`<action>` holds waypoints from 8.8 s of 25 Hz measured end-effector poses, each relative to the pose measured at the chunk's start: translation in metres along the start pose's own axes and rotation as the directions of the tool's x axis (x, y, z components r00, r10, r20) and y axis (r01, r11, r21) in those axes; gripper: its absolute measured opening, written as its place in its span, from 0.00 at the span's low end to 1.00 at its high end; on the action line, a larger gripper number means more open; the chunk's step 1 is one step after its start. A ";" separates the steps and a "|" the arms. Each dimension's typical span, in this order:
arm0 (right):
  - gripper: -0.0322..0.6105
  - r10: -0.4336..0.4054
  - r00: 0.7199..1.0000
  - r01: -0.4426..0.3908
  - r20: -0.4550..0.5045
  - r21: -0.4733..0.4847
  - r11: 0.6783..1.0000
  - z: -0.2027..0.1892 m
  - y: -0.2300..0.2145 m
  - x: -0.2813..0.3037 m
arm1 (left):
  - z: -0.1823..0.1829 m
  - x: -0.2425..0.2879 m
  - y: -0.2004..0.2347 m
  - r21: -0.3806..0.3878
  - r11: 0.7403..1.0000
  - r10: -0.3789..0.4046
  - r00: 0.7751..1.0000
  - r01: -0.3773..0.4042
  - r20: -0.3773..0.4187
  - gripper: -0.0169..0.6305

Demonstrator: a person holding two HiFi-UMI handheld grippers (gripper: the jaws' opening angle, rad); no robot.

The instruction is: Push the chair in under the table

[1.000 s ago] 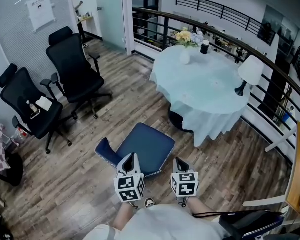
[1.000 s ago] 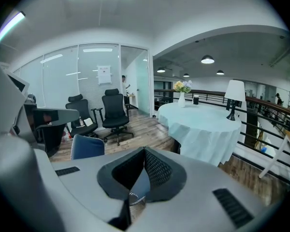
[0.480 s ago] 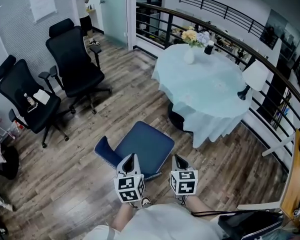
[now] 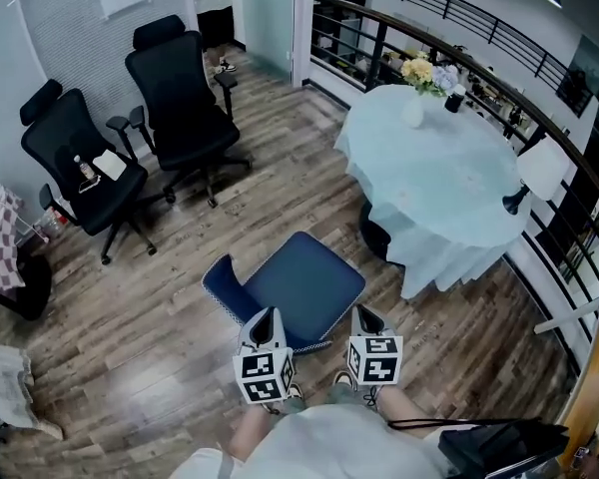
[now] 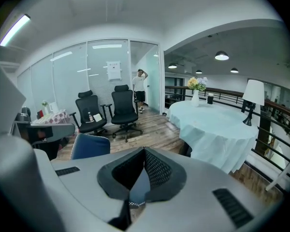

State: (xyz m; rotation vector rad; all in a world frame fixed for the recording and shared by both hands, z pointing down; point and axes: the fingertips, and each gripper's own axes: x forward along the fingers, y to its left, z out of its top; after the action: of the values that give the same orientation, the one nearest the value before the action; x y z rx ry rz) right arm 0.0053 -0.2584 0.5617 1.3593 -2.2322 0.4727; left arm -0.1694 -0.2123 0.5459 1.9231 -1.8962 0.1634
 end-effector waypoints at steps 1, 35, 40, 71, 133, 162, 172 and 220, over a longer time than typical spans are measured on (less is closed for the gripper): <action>0.08 0.005 1.000 -0.005 -0.006 -0.001 1.000 0.000 0.000 0.002 | -0.001 -0.001 0.003 -0.003 1.000 0.017 1.000 -0.017 0.000 0.03; 0.08 0.091 0.981 -0.114 -0.169 -0.131 0.985 -0.040 0.016 0.020 | -0.103 0.020 0.093 -0.234 0.929 0.240 0.947 -0.288 -0.213 0.35; 0.08 0.083 0.984 -0.102 -0.159 -0.115 0.988 -0.036 0.014 0.019 | -0.103 0.021 0.094 -0.232 0.929 0.234 0.945 -0.287 -0.229 0.33; 0.08 0.066 0.986 -0.074 -0.152 -0.052 0.996 -0.043 -0.010 0.015 | -0.102 0.028 0.079 -0.212 0.945 0.194 0.950 -0.248 -0.246 0.34; 0.08 -0.123 0.986 0.137 -0.110 0.132 0.982 -0.048 -0.156 -0.008 | -0.077 0.161 -0.045 -0.188 0.951 0.193 0.947 -0.245 -0.255 0.35; 0.08 -0.089 0.988 0.110 -0.130 0.166 0.980 -0.043 -0.175 0.028 | -0.073 0.180 -0.051 -0.234 0.924 0.228 0.928 -0.301 -0.294 0.34; 0.08 -0.074 0.986 0.099 -0.147 0.171 0.980 -0.048 -0.188 0.036 | -0.068 0.196 -0.062 -0.251 0.929 0.187 0.931 -0.271 -0.313 0.34; 0.08 -0.134 0.983 0.159 -0.125 0.217 0.963 -0.045 -0.236 0.020 | -0.035 0.252 -0.125 -0.152 0.988 -0.005 0.970 -0.033 -0.245 0.36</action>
State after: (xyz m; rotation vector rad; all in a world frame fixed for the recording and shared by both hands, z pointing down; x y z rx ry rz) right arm 0.2187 -0.3547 0.6204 1.5606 -2.0198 0.7476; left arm -0.0260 -0.4360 0.6455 1.7019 -1.7077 0.2384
